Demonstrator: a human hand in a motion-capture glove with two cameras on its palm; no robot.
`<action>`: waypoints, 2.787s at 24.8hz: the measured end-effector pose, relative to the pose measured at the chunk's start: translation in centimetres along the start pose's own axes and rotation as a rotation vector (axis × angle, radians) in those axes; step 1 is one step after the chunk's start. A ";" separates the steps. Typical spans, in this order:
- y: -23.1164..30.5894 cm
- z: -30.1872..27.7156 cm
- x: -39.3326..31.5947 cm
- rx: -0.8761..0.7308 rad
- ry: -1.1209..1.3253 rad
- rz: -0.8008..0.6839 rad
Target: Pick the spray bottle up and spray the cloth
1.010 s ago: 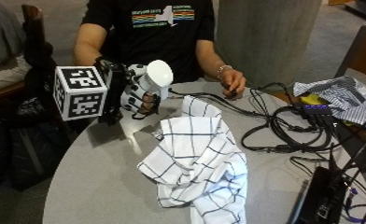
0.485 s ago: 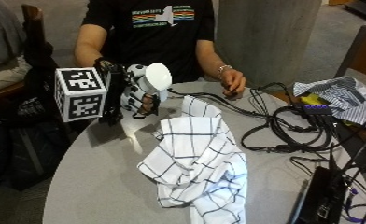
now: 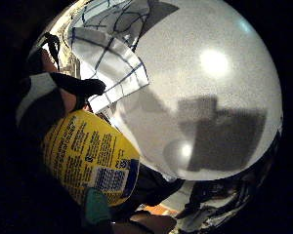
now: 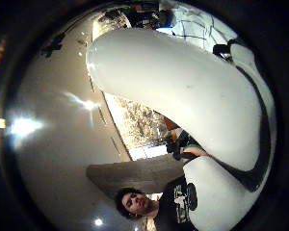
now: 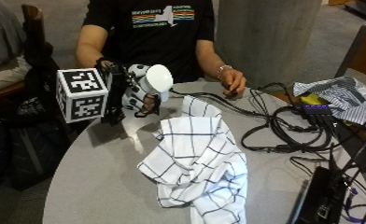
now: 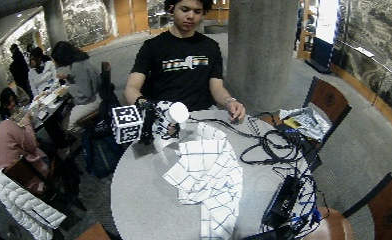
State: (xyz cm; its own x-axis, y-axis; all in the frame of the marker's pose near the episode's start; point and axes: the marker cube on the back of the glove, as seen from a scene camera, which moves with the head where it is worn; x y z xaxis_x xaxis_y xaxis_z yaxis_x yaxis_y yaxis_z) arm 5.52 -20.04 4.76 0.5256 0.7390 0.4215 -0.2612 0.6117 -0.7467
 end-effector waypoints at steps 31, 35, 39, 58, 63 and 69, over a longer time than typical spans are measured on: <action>4.4 20.6 -5.9 0.006 0.041 -0.822; 3.0 24.5 -5.0 -0.016 0.030 -0.857; 1.4 26.5 -4.0 -0.020 0.025 -0.838; 6.7 17.3 1.2 0.251 0.308 -0.704; 10.7 11.6 5.8 0.434 0.489 -0.504; 13.1 7.9 11.0 0.566 0.736 -0.488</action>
State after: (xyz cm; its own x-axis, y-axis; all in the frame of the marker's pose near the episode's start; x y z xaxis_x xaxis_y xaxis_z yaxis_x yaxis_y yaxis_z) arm 1.51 -1.66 3.64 0.9889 0.1386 0.0528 -0.1293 0.9802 -0.1502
